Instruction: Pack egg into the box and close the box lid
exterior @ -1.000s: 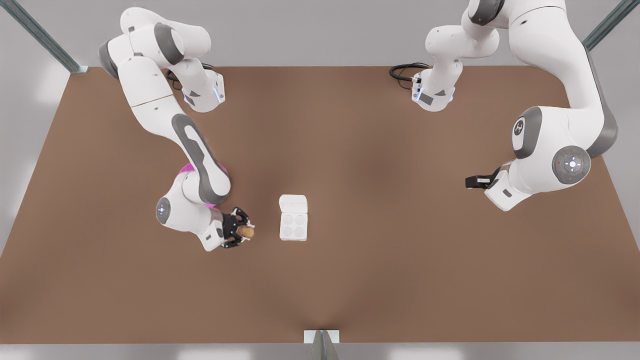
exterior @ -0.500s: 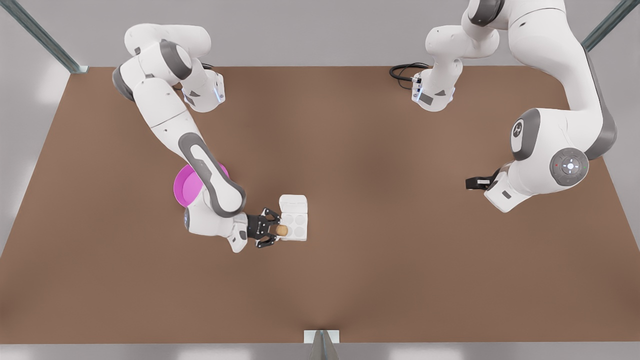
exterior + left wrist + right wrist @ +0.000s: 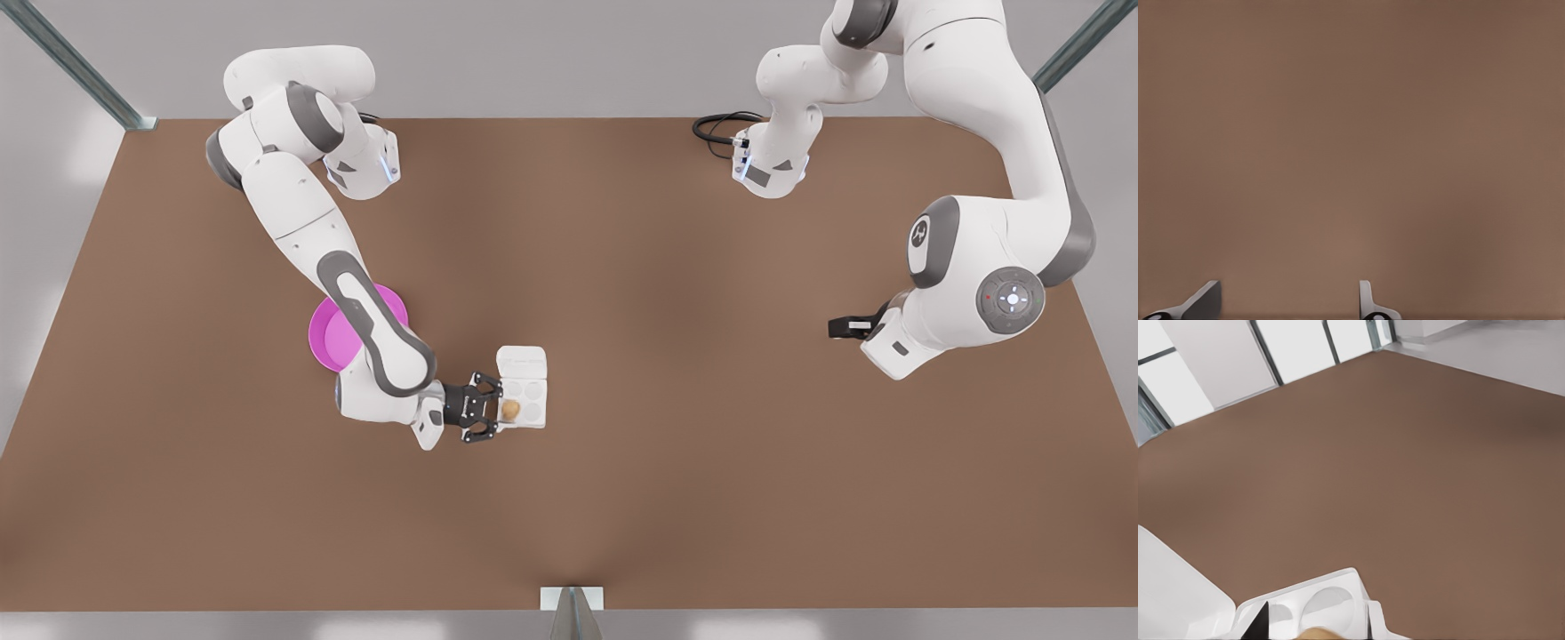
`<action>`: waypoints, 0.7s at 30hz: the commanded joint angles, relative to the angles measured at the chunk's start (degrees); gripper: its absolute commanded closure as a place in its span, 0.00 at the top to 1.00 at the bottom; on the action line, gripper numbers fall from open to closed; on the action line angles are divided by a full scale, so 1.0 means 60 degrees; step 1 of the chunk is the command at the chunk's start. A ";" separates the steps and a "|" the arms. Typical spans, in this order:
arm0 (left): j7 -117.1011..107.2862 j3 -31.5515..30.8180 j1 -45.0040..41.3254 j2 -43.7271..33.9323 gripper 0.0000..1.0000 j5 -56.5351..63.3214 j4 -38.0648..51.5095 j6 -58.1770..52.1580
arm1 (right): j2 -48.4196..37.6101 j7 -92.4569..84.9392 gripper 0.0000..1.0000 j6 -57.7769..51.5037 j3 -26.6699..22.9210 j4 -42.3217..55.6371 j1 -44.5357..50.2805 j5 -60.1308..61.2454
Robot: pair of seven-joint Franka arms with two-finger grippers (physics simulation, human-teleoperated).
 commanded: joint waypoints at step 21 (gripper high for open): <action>-0.6835 -0.2653 -0.4331 0.2660 0.21 -0.0199 0.0310 0.3126 | -0.2626 0.9827 0.98 -0.4510 -0.3093 0.1277 -0.2063 -0.9631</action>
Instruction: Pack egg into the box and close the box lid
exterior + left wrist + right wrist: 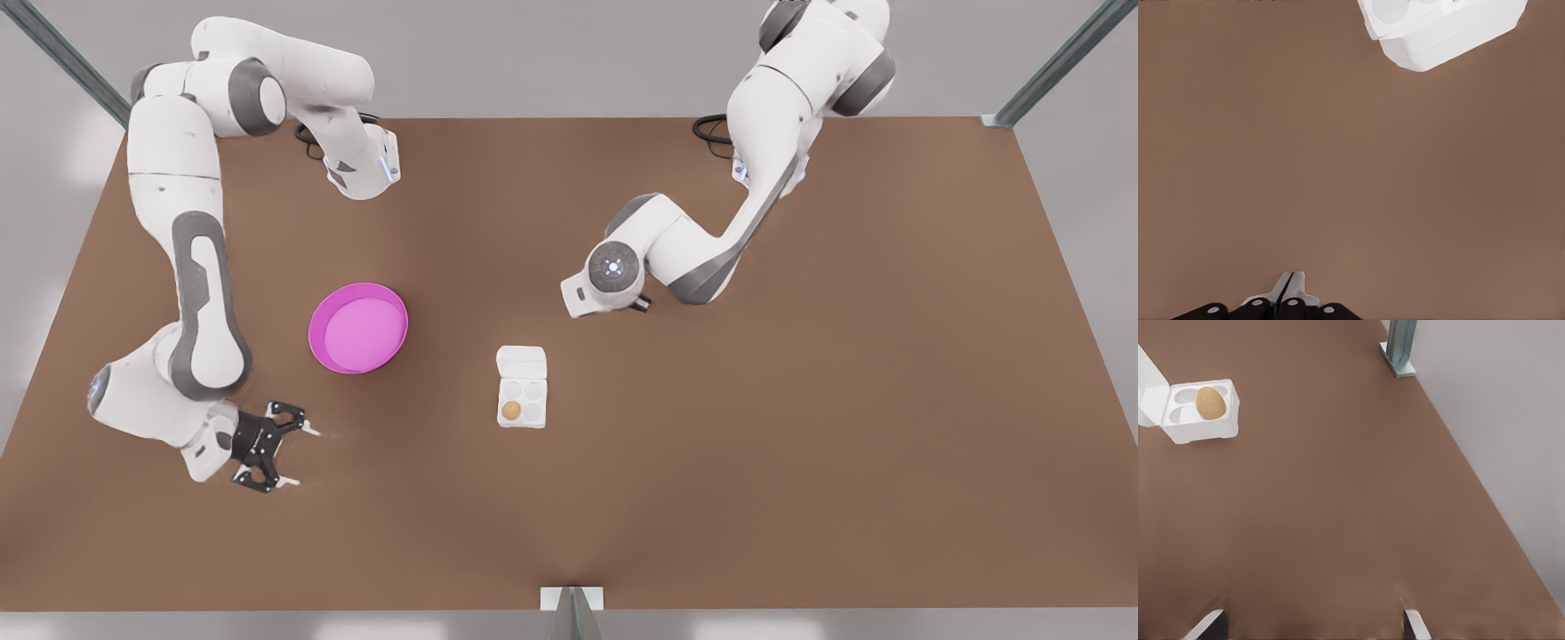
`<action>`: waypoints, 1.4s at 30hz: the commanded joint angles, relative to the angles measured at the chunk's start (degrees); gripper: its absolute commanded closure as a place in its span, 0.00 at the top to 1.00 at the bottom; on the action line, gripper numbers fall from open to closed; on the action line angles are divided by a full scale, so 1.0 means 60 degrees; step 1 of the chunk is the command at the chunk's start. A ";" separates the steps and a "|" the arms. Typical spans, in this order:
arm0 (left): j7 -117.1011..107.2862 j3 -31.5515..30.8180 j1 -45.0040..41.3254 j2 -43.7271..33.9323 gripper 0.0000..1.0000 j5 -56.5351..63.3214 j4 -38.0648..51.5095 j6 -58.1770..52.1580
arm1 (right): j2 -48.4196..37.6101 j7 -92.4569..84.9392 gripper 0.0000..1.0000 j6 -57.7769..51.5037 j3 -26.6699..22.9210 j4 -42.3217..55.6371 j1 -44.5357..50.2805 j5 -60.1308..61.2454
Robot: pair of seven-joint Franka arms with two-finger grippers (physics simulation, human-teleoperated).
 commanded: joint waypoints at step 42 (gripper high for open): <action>-0.5835 0.0580 -0.1400 0.3543 0.21 -0.0304 0.3137 0.3951 | -0.3824 1.8571 1.00 -0.6623 -0.0250 0.0514 0.1003 -0.5709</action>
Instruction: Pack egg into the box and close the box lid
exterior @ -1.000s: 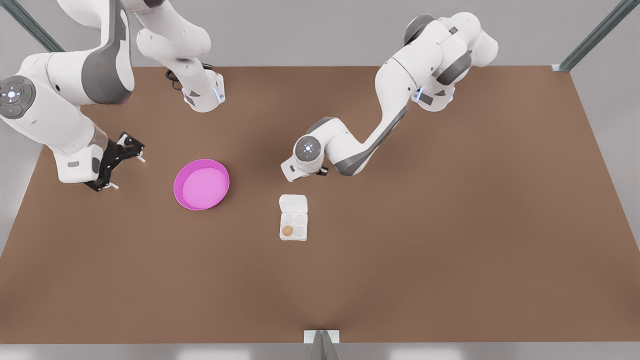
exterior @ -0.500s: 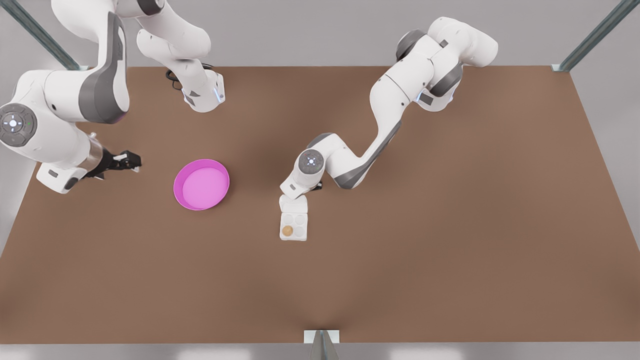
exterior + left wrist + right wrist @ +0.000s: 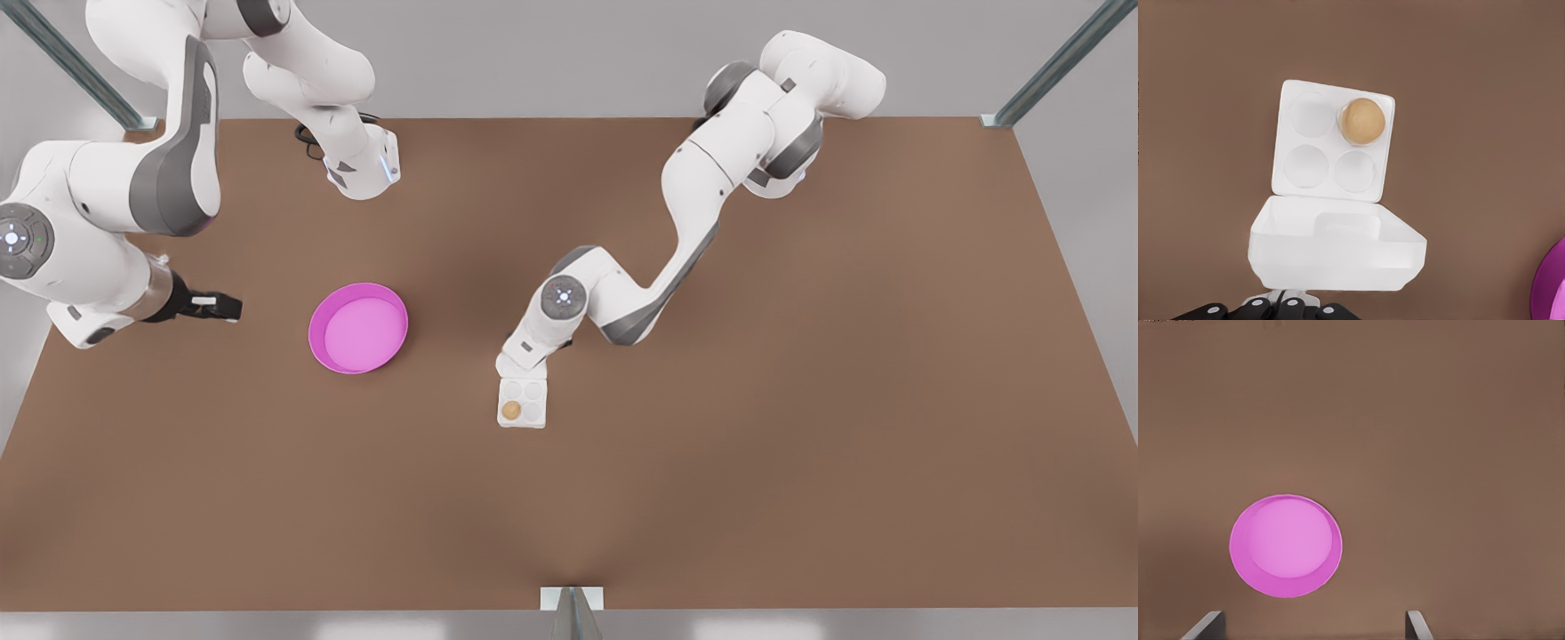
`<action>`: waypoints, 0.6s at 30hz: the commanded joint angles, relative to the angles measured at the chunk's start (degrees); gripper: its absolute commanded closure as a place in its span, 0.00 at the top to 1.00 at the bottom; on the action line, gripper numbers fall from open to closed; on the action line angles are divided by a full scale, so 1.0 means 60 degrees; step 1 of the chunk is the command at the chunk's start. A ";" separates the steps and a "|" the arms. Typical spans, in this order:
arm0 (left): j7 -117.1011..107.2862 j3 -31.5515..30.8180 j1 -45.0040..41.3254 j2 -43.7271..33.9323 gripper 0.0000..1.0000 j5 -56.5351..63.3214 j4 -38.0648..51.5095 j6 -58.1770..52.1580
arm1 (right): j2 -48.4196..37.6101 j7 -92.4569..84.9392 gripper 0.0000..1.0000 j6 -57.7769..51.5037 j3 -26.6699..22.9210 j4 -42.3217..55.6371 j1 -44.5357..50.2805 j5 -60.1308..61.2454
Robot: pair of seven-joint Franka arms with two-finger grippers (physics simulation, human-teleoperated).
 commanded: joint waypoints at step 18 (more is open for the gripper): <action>-0.0350 -0.0055 -0.0022 0.1083 0.21 -0.0782 0.1569 0.1240 | 0.0292 0.1854 1.00 0.0043 -0.0001 0.0148 -0.0056 -0.0007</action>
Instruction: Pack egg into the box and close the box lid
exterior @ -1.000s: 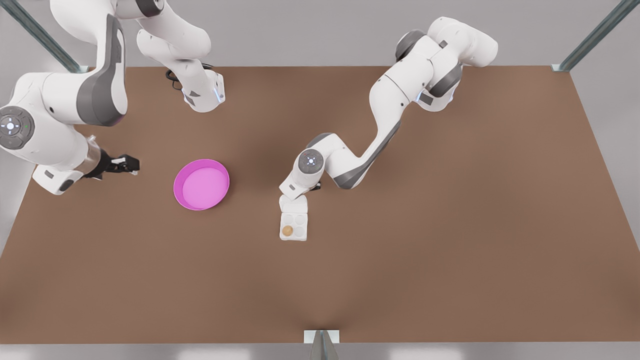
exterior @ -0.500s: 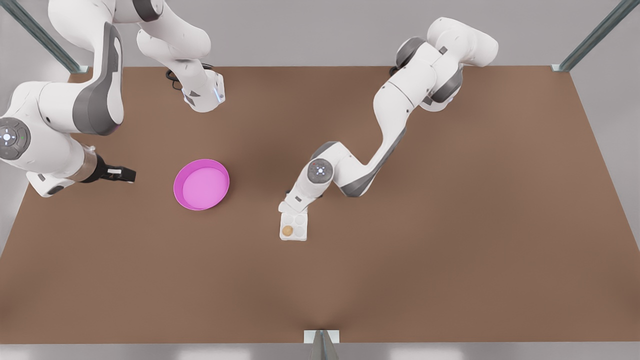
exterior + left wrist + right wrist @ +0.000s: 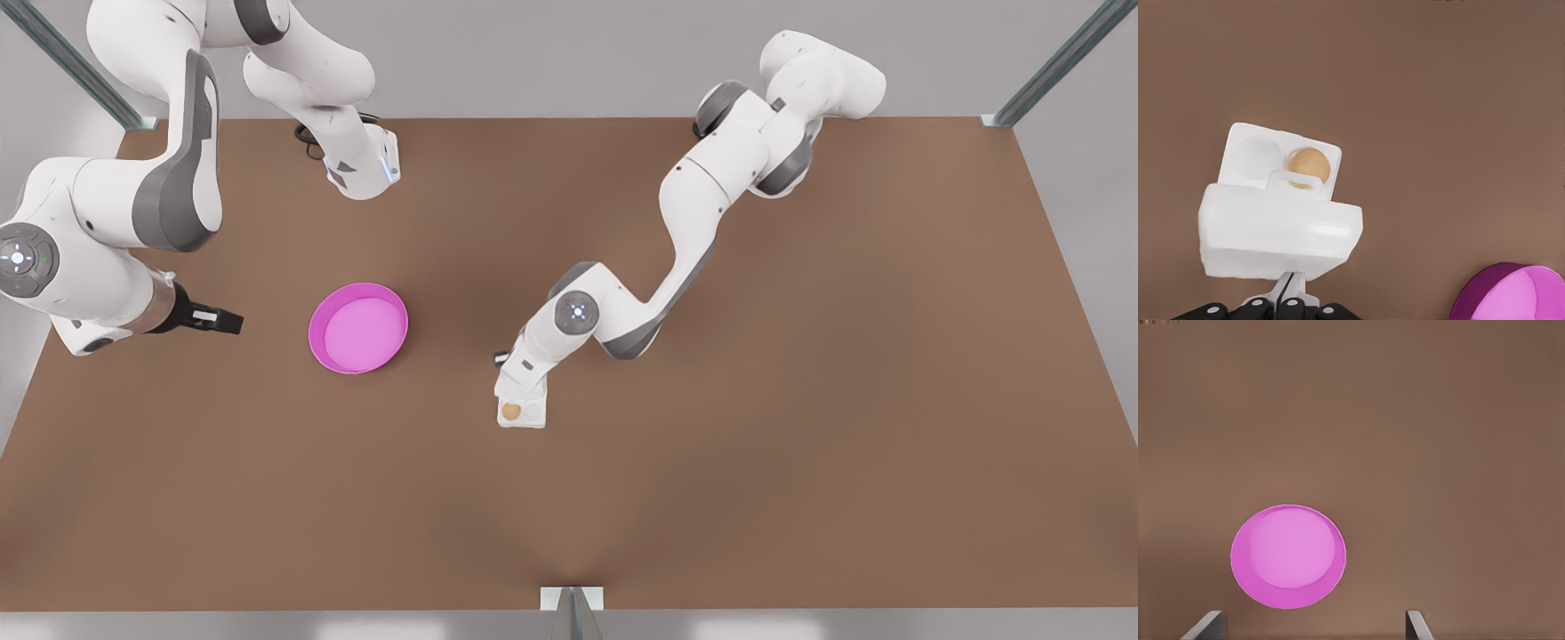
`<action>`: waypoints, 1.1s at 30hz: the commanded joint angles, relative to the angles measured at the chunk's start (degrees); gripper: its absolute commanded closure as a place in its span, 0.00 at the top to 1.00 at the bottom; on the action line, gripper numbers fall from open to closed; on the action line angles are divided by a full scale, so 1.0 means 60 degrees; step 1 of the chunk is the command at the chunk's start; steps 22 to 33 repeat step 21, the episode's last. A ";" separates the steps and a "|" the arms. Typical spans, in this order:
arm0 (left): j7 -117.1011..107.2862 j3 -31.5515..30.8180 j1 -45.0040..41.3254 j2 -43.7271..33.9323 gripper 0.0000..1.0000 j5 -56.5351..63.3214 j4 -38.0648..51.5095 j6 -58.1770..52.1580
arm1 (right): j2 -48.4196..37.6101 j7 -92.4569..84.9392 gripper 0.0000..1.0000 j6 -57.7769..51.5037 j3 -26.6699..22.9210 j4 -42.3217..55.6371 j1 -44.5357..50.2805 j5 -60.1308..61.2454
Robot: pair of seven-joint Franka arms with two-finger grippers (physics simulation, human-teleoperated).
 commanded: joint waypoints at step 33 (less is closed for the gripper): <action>0.9265 0.2267 0.4550 -0.8048 1.00 0.0984 -0.3834 -0.8843 | -0.0040 -0.1874 1.00 0.0608 0.0043 0.0180 -0.0306 0.0693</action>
